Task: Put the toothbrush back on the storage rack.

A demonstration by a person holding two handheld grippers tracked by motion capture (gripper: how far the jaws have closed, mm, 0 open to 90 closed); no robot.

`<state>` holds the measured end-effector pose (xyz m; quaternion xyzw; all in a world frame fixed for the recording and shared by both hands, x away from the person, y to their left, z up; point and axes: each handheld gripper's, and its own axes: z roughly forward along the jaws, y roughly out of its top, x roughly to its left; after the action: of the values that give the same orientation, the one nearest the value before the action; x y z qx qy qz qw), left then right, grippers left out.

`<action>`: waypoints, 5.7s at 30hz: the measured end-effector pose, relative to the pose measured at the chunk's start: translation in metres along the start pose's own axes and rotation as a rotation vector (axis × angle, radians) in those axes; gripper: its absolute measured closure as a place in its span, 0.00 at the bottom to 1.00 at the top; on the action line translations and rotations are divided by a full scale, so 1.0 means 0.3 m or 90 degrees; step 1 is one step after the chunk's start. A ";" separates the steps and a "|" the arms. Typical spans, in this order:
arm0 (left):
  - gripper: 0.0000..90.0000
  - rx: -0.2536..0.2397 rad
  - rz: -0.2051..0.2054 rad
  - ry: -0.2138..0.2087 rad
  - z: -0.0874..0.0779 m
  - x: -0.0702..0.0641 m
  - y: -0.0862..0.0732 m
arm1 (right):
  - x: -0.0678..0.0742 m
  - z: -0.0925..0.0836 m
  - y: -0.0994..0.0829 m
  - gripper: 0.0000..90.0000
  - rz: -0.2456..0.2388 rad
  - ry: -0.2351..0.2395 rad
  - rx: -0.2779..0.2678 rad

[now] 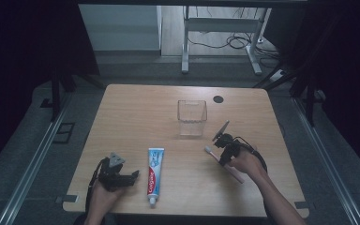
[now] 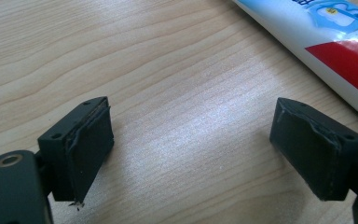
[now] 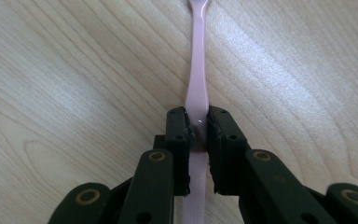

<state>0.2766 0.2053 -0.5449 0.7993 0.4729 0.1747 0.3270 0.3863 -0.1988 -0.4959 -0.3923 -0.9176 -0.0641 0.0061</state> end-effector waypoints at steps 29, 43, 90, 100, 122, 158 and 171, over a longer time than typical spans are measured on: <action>0.15 0.000 0.005 0.000 0.000 0.002 0.001 | 0.008 -0.232 0.008 0.87 -0.013 0.029 -0.154; 0.15 0.000 0.005 0.000 0.000 0.002 0.001 | 0.014 -0.309 0.040 0.87 -0.013 0.028 -0.204; 0.15 -0.001 0.006 0.000 0.001 0.002 0.001 | 0.021 -0.403 0.275 0.87 -0.003 -0.010 -0.386; 0.15 -0.001 0.006 0.000 0.001 0.002 0.001 | -0.005 -0.403 0.326 0.87 0.022 -0.013 -0.421; 0.15 -0.001 0.006 0.000 0.001 0.003 0.001 | -0.017 -0.411 0.421 0.87 0.040 -0.017 -0.490; 0.15 0.002 0.007 0.000 0.000 0.003 0.001 | -0.055 -0.184 0.456 0.87 0.019 -0.044 -0.464; 0.15 0.000 0.005 0.000 0.000 0.002 0.001 | -0.049 -0.113 0.475 0.87 0.009 -0.046 -0.428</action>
<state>0.2771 0.2059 -0.5449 0.8014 0.4695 0.1759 0.3263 0.4977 -0.1160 -0.4471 -0.3809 -0.8419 -0.3492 -0.1553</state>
